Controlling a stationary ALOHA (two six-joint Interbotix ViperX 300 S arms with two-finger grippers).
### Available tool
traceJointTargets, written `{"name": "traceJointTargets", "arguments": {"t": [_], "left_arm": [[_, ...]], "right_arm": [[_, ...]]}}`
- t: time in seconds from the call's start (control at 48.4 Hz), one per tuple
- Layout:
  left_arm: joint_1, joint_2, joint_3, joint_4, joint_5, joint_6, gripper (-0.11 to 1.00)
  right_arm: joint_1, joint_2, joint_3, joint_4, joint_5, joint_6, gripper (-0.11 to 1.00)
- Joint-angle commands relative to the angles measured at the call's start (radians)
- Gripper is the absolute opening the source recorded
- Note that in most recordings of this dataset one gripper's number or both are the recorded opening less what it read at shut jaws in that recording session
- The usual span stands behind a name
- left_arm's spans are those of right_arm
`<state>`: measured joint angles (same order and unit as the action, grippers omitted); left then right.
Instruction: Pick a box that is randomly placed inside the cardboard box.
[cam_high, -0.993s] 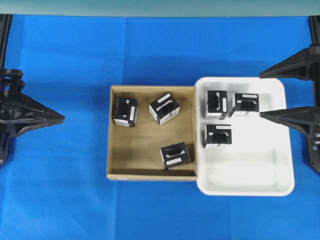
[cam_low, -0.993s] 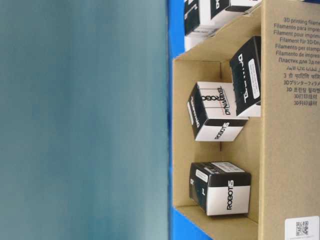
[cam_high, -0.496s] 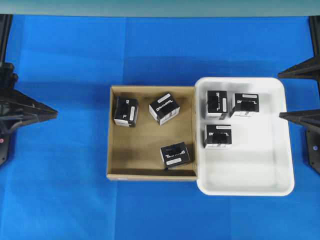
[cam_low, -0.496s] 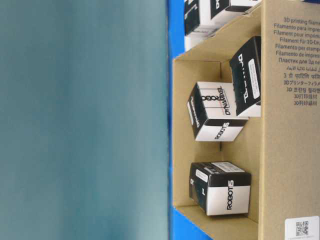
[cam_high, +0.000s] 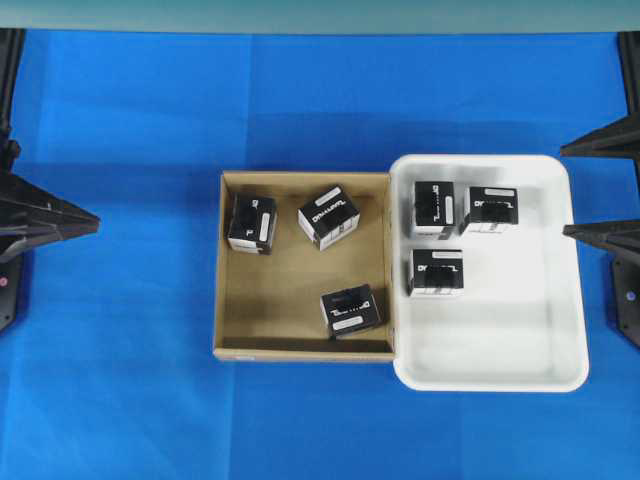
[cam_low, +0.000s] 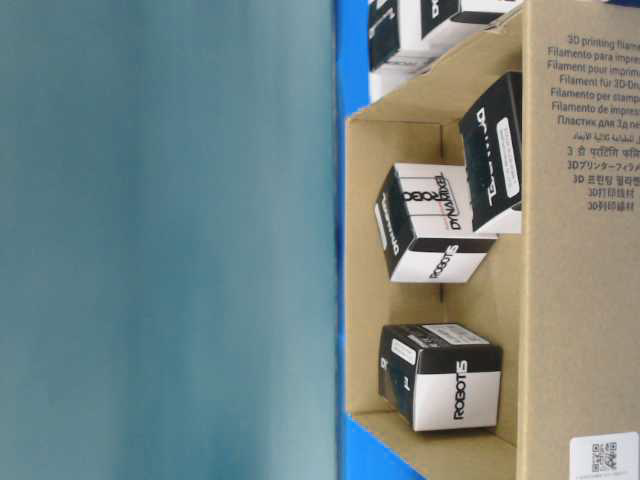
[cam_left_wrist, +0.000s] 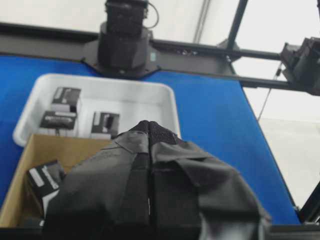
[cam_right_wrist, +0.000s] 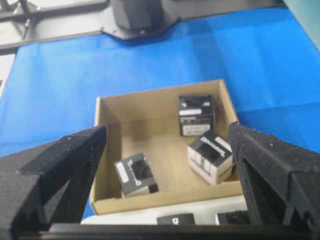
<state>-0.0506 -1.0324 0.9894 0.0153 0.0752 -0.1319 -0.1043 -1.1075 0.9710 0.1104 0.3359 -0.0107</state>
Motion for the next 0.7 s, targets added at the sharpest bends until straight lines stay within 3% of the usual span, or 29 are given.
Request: {"name": "traceJointTargets", "arguments": {"t": [0.0,0.683], "left_arm": [[0.0,0.003,-0.028,0.003,-0.005,0.002,-0.07],[0.0,0.003,-0.02,0.003,-0.005,-0.002,-0.07]], "right_arm": [[-0.002,0.002,-0.008,0.0,-0.006,0.002,0.98],[-0.002,-0.008,0.011,0.005,-0.002,0.02,0.98]]}}
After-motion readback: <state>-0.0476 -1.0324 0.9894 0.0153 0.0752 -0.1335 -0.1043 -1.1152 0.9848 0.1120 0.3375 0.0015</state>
